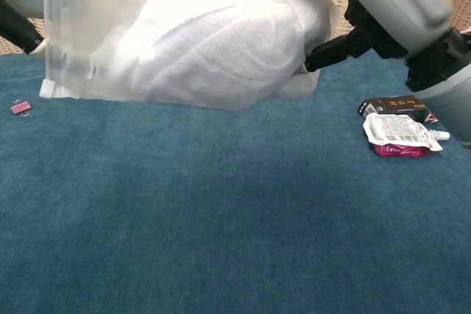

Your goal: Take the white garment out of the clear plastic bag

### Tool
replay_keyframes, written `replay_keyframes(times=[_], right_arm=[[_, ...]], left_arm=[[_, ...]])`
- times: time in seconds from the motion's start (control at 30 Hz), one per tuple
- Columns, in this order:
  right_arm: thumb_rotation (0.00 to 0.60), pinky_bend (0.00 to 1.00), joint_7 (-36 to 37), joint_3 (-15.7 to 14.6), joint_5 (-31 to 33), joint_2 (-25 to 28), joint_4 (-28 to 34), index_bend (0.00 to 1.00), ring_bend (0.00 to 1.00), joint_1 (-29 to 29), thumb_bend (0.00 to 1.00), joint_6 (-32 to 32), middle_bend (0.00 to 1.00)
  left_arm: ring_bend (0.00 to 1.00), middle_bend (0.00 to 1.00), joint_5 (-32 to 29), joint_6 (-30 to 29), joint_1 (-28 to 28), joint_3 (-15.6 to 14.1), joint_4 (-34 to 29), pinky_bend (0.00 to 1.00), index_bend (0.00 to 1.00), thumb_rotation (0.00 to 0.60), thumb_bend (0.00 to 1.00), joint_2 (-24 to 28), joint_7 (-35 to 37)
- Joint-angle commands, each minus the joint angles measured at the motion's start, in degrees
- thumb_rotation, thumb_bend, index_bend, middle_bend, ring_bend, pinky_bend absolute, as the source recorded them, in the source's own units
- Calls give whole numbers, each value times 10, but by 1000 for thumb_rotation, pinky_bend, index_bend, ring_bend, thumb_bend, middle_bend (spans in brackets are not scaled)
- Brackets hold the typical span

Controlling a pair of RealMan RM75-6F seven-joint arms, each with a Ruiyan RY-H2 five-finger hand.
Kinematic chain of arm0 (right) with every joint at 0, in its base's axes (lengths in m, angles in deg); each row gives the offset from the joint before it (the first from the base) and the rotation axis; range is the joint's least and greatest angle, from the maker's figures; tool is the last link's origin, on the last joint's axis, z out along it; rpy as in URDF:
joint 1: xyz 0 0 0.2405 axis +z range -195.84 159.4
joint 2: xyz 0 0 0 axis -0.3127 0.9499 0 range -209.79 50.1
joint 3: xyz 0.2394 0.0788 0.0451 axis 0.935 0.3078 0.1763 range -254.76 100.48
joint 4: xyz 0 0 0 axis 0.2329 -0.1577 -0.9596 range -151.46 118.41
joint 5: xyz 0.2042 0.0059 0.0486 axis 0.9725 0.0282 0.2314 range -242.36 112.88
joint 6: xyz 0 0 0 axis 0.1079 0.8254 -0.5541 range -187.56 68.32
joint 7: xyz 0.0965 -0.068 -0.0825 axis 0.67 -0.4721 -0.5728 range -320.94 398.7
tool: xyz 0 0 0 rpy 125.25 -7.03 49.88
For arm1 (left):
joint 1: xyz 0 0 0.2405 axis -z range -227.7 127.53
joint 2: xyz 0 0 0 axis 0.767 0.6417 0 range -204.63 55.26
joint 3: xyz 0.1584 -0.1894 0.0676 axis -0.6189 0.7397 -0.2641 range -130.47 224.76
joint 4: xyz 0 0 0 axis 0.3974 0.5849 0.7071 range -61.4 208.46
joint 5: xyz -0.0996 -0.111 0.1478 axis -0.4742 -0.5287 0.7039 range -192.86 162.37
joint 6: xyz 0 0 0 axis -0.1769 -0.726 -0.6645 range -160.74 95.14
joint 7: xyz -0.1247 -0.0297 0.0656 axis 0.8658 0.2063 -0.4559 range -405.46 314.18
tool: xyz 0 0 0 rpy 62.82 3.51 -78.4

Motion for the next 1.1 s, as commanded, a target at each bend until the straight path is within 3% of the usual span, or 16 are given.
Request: replay_keyframes(times=[0.03, 0.33, 0.57, 0.67, 1.1], right_arm=[[600, 714, 1, 0, 0, -1, 0, 718, 717, 0, 775, -1, 767], [600, 714, 4, 0, 3, -6, -5, 718, 717, 2, 776, 2, 767], [600, 714, 7, 0, 7, -8, -10, 718, 717, 2, 775, 2, 767], [600, 714, 8, 0, 8, -8, -11, 718, 717, 2, 775, 2, 767], [600, 714, 7, -3, 14, -5, -15, 718, 717, 0, 775, 7, 765]], left_arm=[[867, 1000, -5, 0, 4, 4, -3, 940, 353, 600, 0, -4, 8], [883, 1000, -4, 2, 16, 11, -14, 947, 501, 600, 24, -21, 24], [893, 1000, -5, 2, 22, 13, -20, 955, 590, 600, 363, -31, 17], [894, 1000, -9, 2, 22, 11, -22, 955, 648, 600, 432, -32, 11], [894, 1000, -18, -15, 15, 11, -18, 955, 775, 600, 504, -38, 1]])
